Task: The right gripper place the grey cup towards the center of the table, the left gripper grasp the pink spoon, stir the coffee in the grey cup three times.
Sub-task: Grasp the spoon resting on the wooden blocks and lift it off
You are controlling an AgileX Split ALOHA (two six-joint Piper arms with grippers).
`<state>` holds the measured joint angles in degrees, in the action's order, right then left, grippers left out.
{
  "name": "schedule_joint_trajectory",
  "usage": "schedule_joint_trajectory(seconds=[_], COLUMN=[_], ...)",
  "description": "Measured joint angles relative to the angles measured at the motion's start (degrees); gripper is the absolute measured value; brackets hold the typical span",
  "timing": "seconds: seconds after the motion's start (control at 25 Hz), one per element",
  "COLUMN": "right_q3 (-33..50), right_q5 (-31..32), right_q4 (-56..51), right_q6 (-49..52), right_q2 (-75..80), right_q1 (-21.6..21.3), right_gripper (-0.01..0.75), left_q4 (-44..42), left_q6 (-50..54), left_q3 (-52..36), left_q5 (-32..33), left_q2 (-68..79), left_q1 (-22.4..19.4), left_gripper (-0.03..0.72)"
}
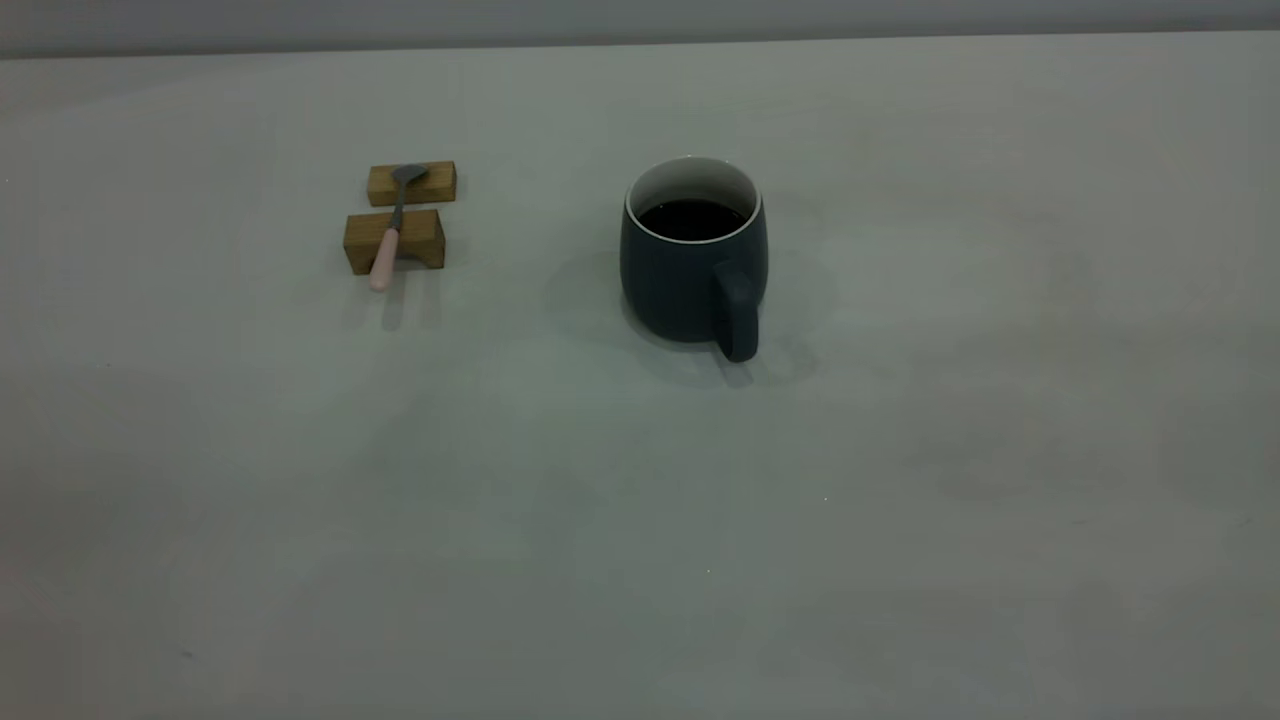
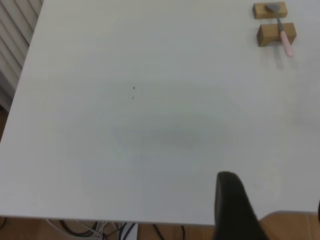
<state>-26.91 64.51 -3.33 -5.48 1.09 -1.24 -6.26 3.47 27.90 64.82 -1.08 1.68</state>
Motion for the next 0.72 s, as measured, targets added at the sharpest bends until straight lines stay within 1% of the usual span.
schedule_joint_trajectory(seconds=[0.24,0.56,0.64,0.72], right_q3=[0.0,0.0,0.0,0.0], right_q5=[0.0,0.11,0.11,0.11], right_q4=[0.0,0.0,0.0,0.0], right_q6=[0.0,0.0,0.0,0.0], right_q2=[0.0,0.0,0.0,0.0], right_q1=[0.0,0.0,0.0,0.0], right_gripper=[0.419,0.322,0.299,0.278], left_q4=[0.0,-0.93,-1.13,-1.14], left_q6=[0.0,1.25,1.36,2.01], left_q3=[0.0,0.21,1.75,3.96], left_q5=[0.0,-0.34,-2.58,-5.14], left_q2=[0.0,0.58,3.39,9.43], left_q1=[0.0,0.0,0.0,0.0], left_gripper=[0.476,0.476,0.476,0.48])
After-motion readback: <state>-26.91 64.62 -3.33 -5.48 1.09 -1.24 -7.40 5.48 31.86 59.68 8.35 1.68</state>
